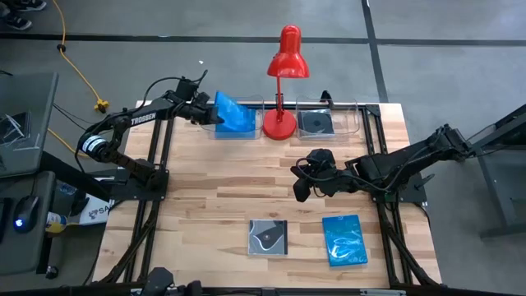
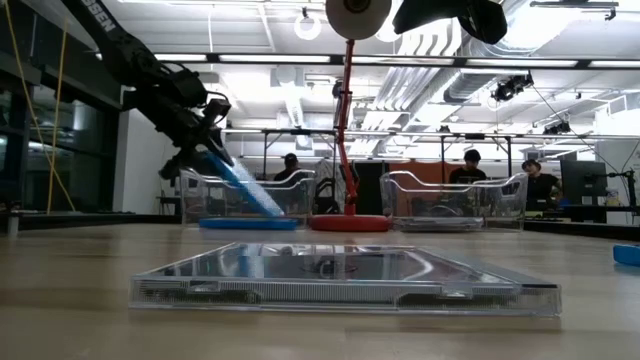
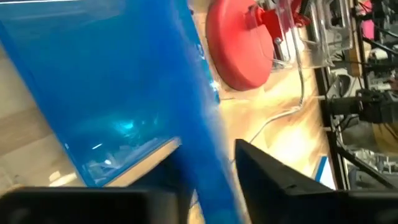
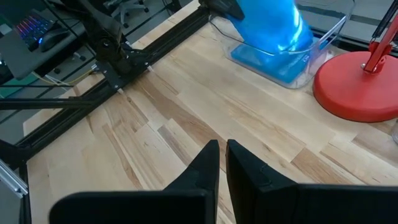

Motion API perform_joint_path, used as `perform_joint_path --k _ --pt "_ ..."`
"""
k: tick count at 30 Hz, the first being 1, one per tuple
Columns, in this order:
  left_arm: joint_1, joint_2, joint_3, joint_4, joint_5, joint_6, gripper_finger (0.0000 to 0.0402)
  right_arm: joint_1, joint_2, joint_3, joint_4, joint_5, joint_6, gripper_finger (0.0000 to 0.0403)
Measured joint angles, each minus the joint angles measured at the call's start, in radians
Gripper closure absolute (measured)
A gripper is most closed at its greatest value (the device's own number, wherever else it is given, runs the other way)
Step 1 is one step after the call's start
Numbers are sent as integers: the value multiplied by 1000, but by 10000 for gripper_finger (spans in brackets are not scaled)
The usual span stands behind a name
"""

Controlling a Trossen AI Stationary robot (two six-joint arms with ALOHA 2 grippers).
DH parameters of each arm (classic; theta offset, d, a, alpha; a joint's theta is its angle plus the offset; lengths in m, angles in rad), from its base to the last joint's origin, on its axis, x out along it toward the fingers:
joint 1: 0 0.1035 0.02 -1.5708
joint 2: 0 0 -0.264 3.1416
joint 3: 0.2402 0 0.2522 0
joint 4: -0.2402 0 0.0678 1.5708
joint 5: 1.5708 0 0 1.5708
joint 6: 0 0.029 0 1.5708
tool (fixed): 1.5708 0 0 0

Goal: Pick & place jewel cases by type
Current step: Put the left blue cd case into the left transparent bin

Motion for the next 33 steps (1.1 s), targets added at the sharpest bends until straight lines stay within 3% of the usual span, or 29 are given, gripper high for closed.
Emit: perform_joint_path --k 7,12,33 --pt "0 0 0 3 21 27 179 0 0 0 0 8 0 391" --pt "-1 0 0 3 29 31 132 0 0 0 0 13 0 391" --pt "-49 -10 -2 -2 16 218 89 0 0 0 0 9 0 391"
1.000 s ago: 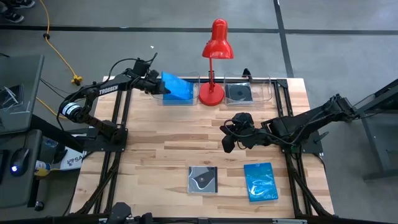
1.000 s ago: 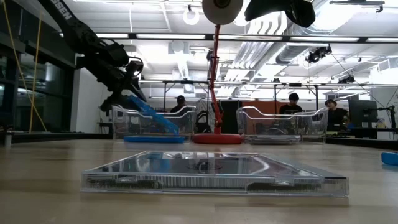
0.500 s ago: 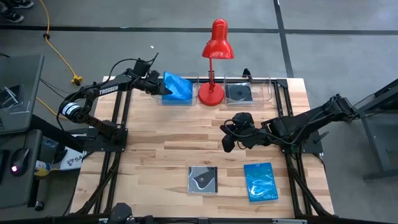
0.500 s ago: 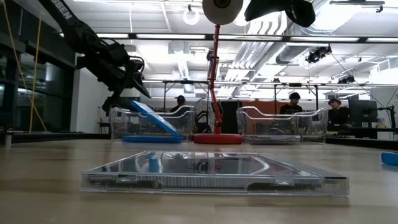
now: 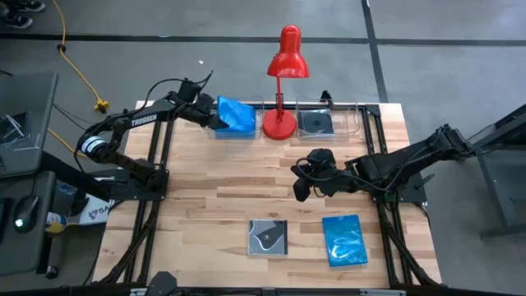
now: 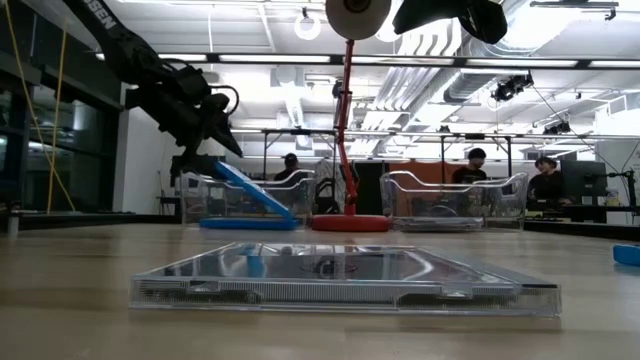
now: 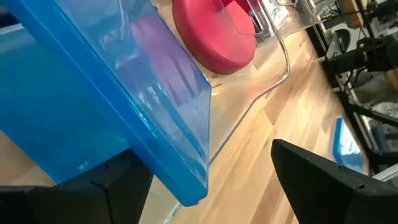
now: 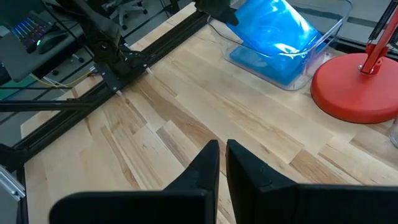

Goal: Pick & place jewel cases by type
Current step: Put the left blue cd case into the left transparent bin

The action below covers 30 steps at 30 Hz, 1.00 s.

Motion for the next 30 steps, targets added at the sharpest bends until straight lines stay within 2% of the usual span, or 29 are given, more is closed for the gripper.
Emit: perform_joint_path --k 9,18,21,25,30 --pt "-7 -2 0 -3 -80 39 89 0 0 0 -1 -2 9 391" --pt "-60 -8 8 -7 -223 75 89 0 0 0 -15 -2 11 391" --pt "-76 -8 35 -22 -242 93 89 0 0 0 -16 0 11 391" --pt "-103 -8 88 -81 -296 133 89 0 0 0 -17 0 11 391" --pt "-116 -8 169 -244 -413 215 89 0 0 0 -19 1 11 391"
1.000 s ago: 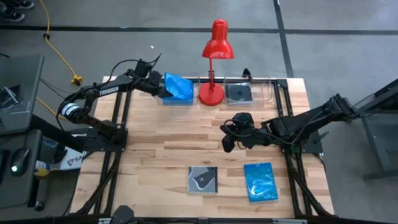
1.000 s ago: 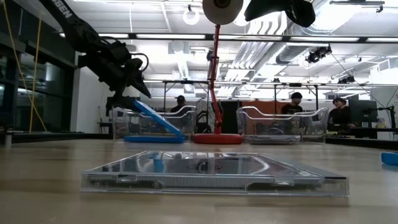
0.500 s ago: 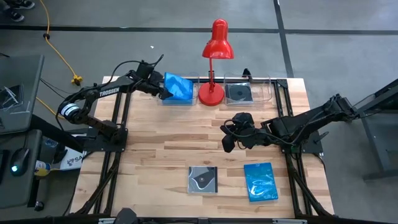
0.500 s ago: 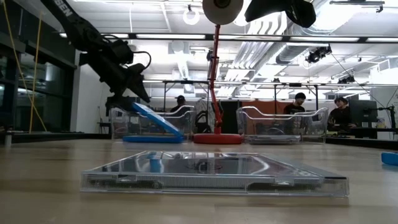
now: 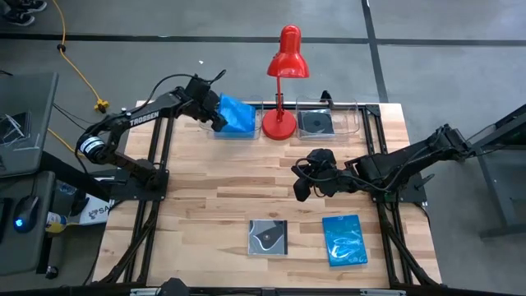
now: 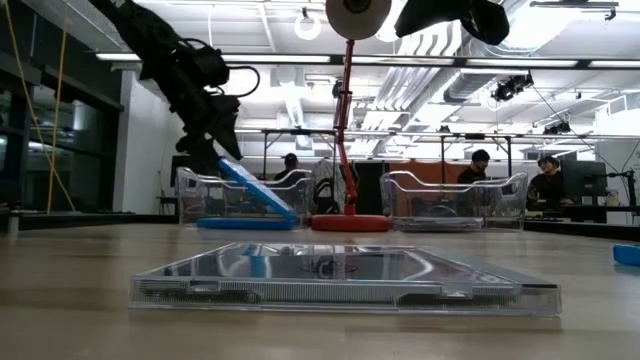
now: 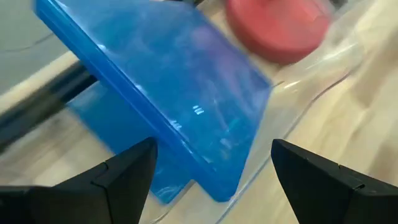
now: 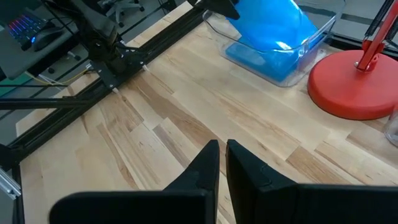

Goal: Pick & place jewel cases by type
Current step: Put the left blue cd case into the left transparent bin, then put the black cd case into the right transparent bin

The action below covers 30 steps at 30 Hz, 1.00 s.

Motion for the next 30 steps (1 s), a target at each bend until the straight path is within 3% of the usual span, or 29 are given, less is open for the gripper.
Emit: perform_joint_path --k 7,15,23,30 --pt "1 0 60 -149 -127 81 89 0 0 0 -5 1 0 391" --pt "1 -33 122 -188 -128 136 89 0 0 0 -15 -4 4 391" --pt "2 -191 173 -134 -66 197 89 0 0 0 -21 -9 10 391" --pt "-14 -346 173 -145 117 175 89 0 0 0 -26 -10 5 391"
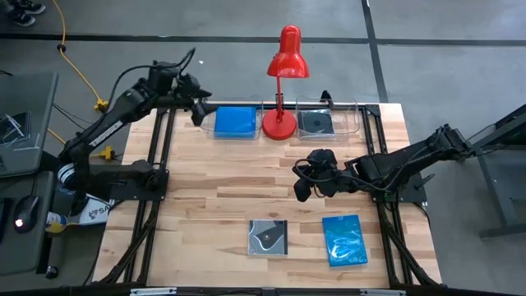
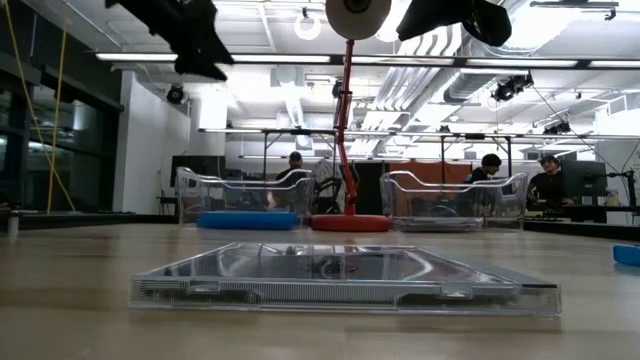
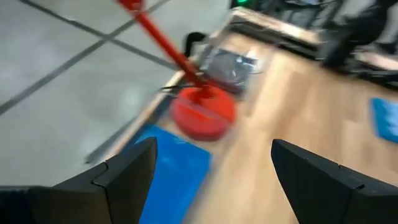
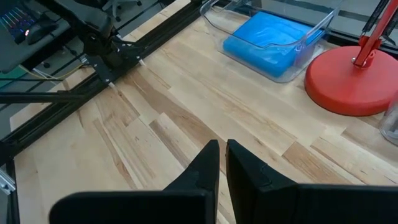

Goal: Pick & place jewel cases by type
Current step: Put the black cd case into the right transparent bin

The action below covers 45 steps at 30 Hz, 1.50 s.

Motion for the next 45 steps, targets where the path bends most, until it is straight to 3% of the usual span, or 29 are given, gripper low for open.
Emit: perform_joint_path --k 6,15,21,30,33,39,45 --pt "-166 -87 0 -108 6 -81 89 0 0 0 -63 -50 97 391" --pt "-540 -154 -4 -194 -261 -268 89 36 0 0 -229 -203 385 391" --pt "-762 -158 -93 -178 -385 -461 89 90 0 0 -266 -244 508 391" --pt "-1110 -143 -363 237 -575 -869 89 178 37 0 -404 -316 625 391" --pt "-1223 -114 -430 285 -658 -1049 89 204 83 0 -415 -352 631 391" --pt "-1414 4 -471 328 -766 -1403 89 244 195 -1 -375 -402 649 391" --pt "-1487 160 -472 429 -761 -1519 89 265 261 -1 -262 -386 733 391"
